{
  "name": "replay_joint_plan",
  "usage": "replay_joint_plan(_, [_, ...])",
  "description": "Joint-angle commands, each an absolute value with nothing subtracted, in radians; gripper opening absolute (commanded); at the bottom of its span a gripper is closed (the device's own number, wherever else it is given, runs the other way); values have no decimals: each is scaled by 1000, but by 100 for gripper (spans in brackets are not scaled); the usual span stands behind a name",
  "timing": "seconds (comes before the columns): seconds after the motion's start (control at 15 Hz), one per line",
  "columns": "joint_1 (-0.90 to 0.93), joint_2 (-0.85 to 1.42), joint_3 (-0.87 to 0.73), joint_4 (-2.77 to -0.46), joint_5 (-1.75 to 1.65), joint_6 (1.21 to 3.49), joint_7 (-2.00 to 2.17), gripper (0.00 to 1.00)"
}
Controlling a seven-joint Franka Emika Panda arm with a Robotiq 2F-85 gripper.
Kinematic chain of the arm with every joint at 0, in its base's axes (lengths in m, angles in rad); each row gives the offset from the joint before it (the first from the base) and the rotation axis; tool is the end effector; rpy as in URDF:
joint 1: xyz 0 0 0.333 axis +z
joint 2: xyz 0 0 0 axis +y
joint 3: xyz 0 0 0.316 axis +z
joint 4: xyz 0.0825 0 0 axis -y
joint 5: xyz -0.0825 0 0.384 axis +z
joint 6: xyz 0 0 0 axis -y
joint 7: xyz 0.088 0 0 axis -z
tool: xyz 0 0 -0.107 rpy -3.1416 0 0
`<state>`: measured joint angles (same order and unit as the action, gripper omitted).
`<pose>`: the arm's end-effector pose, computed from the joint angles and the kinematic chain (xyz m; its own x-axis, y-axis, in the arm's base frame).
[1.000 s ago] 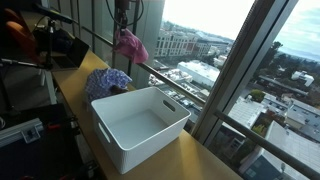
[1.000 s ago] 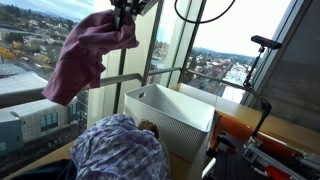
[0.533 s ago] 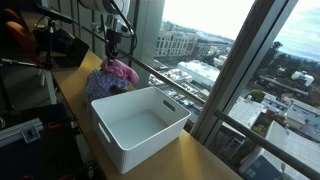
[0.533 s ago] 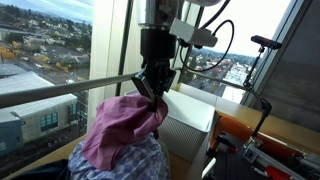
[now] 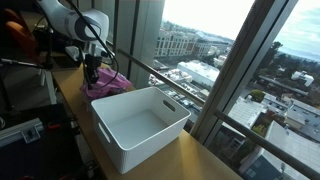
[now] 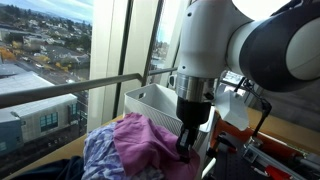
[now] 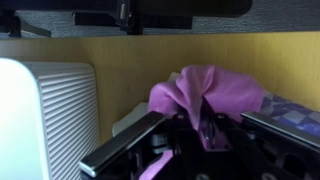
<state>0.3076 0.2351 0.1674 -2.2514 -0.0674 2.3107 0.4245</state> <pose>0.4639 0.2381 0.2478 0.9837 0.0921 -0.1547 0.1043 -0.9919 0.0726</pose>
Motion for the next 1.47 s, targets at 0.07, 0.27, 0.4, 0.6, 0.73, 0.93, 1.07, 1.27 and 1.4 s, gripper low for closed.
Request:
replay_joint_plan(0.07, [286, -31, 185, -2554, -61, 2466, 364, 56])
replay_joint_plan(0.27, [280, -191, 195, -2648, -56, 2507, 331, 77])
replay_joint_plan(0.4, [279, -307, 194, -2691, -31, 2497, 291, 92])
replay_joint_plan(0.6, [295, -457, 175, -2724, 31, 2513, 220, 100])
replay_joint_plan(0.73, [300, -500, 169, -2722, 59, 2577, 182, 100])
replay_joint_plan(0.93, [300, -485, 179, -2704, 63, 2721, 145, 100])
replay_joint_plan(1.07, [294, -416, 190, -2677, 51, 2816, 137, 100])
replay_joint_plan(1.27, [277, -263, 216, -2601, 29, 2916, 137, 100])
replay_joint_plan(1.4, [247, -139, 256, -2519, -8, 2944, 163, 100])
